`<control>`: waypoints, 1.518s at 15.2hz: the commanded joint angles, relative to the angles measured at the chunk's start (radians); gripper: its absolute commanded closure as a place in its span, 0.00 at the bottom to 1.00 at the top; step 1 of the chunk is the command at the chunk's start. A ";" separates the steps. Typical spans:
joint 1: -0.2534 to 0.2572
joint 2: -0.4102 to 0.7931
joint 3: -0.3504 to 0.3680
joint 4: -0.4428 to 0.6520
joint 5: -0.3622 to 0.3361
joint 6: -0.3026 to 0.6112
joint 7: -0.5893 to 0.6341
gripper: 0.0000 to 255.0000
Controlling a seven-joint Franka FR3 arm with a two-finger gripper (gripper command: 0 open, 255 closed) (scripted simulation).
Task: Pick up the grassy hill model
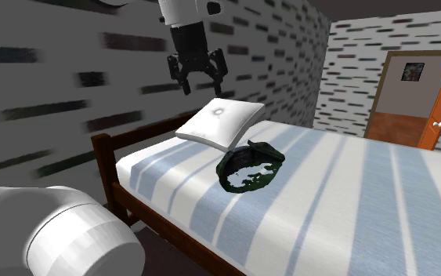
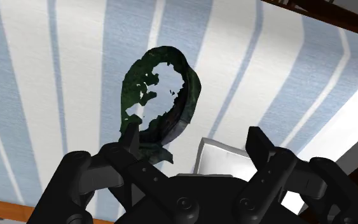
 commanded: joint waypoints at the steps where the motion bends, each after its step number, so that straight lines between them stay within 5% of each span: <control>1: 0.000 0.000 0.000 0.000 0.000 0.000 0.000 0.00; 12: -0.089 0.375 0.132 0.066 -0.021 0.209 0.278 0.00; 23: -0.147 0.812 0.198 0.280 -0.137 0.307 0.575 0.00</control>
